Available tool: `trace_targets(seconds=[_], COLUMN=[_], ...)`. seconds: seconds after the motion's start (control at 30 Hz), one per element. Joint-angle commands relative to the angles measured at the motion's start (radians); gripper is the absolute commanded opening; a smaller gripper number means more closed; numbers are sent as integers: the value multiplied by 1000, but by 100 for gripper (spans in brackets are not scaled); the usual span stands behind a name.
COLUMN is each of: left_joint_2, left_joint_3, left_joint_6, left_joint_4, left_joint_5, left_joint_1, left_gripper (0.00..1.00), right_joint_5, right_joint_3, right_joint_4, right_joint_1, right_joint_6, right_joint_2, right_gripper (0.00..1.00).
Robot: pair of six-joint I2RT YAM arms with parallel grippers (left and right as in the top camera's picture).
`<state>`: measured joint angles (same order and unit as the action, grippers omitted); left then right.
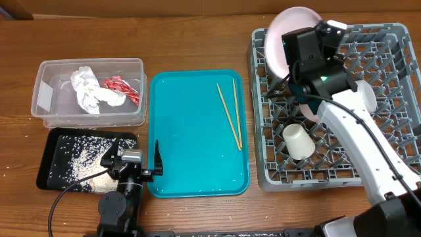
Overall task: Sort waste into correct bins and load items into the dishwasher
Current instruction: 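Stand the white plate upright in the back of the dish rack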
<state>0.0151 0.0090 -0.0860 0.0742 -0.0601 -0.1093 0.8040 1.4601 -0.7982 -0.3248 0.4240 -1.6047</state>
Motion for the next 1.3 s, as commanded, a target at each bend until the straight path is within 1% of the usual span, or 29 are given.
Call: trace_targets(seconds=[0.0,0.13,0.2,0.33,0.43,0.47,0.5,0.53,0.57,0.6,0.63,0.7,0.73,0.77,0.83,0.9,0.93,0.97,1.03,1.1,1.27], left_joint_2=[-11,-11,-11,-11,-11,-11,-11,-11,-11,-11,-11,-11,-11,-11,-11,-11,-11,-11,-11,-11,-11], left_joint_3=[-4,-4,-4,-4,-4,-4,-4,-4,-4,-4,-4,-4,-4,-4,-4,-4,-4,-4,-4,-4,-4], left_joint_6=[-19,-19,-19,-19,-19,-19,-19,-19,-19,-19,-19,-19,-19,-19,-19,-19,-19,-19,-19,-19,-19], left_joint_4=[-3,-3,-3,-3,-3,-3,-3,-3,-3,-3,-3,-3,-3,-3,-3,-3,-3,-3,-3,-3,-3], left_joint_5=[5,5,5,5,5,5,5,5,5,5,5,5,5,5,5,5,5,5,5,5,5], left_joint_1=[6,6,6,6,6,6,6,6,6,6,6,6,6,6,6,6,6,6,6,6,6], left_gripper=[100,100,100,100,100,100,100,100,100,100,100,100,100,100,100,100,100,100,100,100,100], right_joint_5=[168,183,190,278,280,280,279,276,277,276,257,185,93,-111,-443,-665,-727,-772,-753,-696,-693], right_joint_3=[6,6,6,6,6,7,7,7,7,7,8,8,8,8,3,-10,-20,-41,-61,-69,-69], right_joint_4=[11,37,36,11,-17,-49,-74,-117,-140,-145,-152,-158,-159,-154,-127,-68,-37,11,45,58,84], right_joint_1=[5,-2,-10,-29,-63,-102,-127,-175,-213,-237,-290,-352,-385,-410,-413,-406,-404,-403,-403,-396,-352], right_joint_6=[-14,-15,-40,-40,-40,-40,-40,-39,-39,-39,-39,-38,-27,1,47,47,47,47,47,47,40], right_joint_2=[-42,-84,-116,-177,-178,-178,-178,-178,-178,-177,-169,-160,-157,-156,-160,-174,-182,-198,-227,-275,-389], right_gripper=[4,4,4,4,4,11,20,45,54,57,59,60,61,61,58,55,54,53,53,54,53])
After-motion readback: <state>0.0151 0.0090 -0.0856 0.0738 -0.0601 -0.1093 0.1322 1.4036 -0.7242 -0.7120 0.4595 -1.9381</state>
